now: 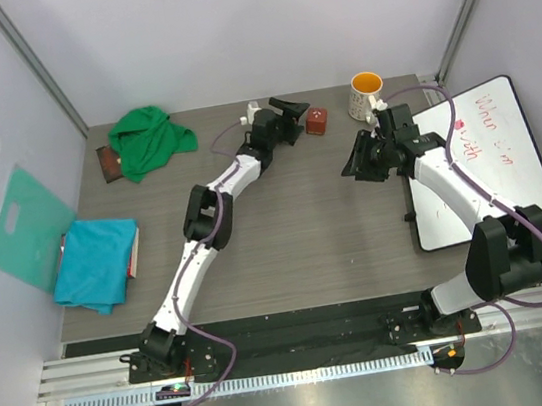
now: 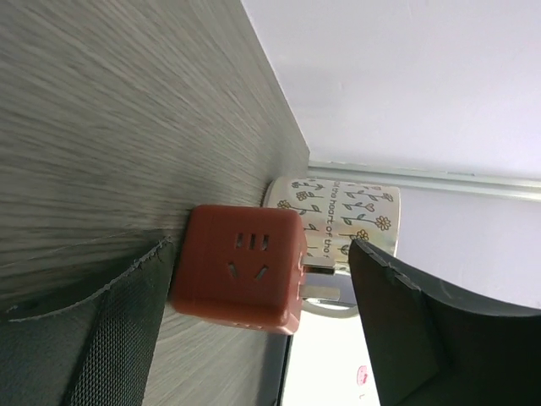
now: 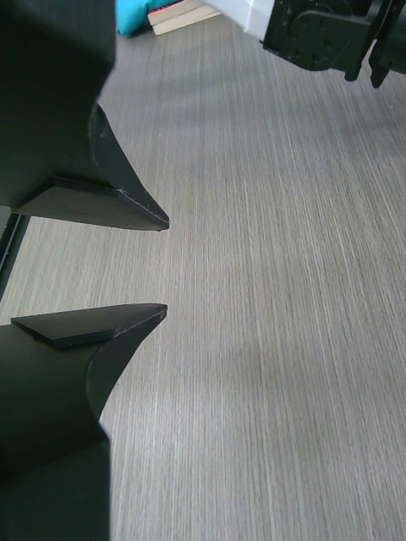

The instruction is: Fold and stack the t-shirts

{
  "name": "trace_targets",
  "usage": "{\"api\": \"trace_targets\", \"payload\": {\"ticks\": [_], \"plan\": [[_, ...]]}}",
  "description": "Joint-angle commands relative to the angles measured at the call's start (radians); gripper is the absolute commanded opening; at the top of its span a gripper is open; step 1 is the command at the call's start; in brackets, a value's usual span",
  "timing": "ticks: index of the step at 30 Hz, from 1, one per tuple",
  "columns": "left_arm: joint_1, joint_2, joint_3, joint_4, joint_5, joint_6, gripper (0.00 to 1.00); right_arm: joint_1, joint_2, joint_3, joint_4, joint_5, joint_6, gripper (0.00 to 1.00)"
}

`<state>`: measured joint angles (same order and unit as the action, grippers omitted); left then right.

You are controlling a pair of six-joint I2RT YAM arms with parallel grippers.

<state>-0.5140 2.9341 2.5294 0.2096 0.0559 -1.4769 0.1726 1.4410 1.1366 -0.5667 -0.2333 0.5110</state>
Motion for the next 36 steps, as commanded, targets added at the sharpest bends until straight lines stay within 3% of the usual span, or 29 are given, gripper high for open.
{"api": "trace_targets", "payload": {"ticks": [1,5,12,16,20,25,29,36], "plan": [[0.063,-0.098,-0.162,-0.016,0.021,0.014,0.85,-0.002,-0.031,-0.037,0.059,-0.027,0.009,0.46],[0.123,-0.254,-0.447,0.076,0.087,-0.016,0.84,0.001,-0.007,-0.054,0.111,-0.064,0.043,0.45],[0.115,-0.360,-0.604,0.011,0.163,0.099,0.84,0.001,-0.011,-0.064,0.133,-0.069,0.047,0.45],[0.089,-0.281,-0.503,-0.022,0.188,0.073,0.84,-0.001,-0.047,-0.098,0.133,-0.061,0.054,0.45],[0.032,-0.198,-0.287,-0.134,0.222,0.090,0.84,-0.002,-0.086,-0.135,0.130,-0.040,0.057,0.46],[-0.027,-0.129,-0.219,-0.139,0.208,0.044,0.84,-0.002,-0.131,-0.161,0.125,-0.024,0.066,0.45],[-0.040,-0.011,-0.034,-0.174,0.199,0.017,0.84,-0.002,-0.140,-0.163,0.122,-0.020,0.069,0.46],[-0.029,-0.039,-0.055,-0.168,0.125,0.026,0.83,-0.004,-0.156,-0.178,0.094,-0.035,0.061,0.46]]}}
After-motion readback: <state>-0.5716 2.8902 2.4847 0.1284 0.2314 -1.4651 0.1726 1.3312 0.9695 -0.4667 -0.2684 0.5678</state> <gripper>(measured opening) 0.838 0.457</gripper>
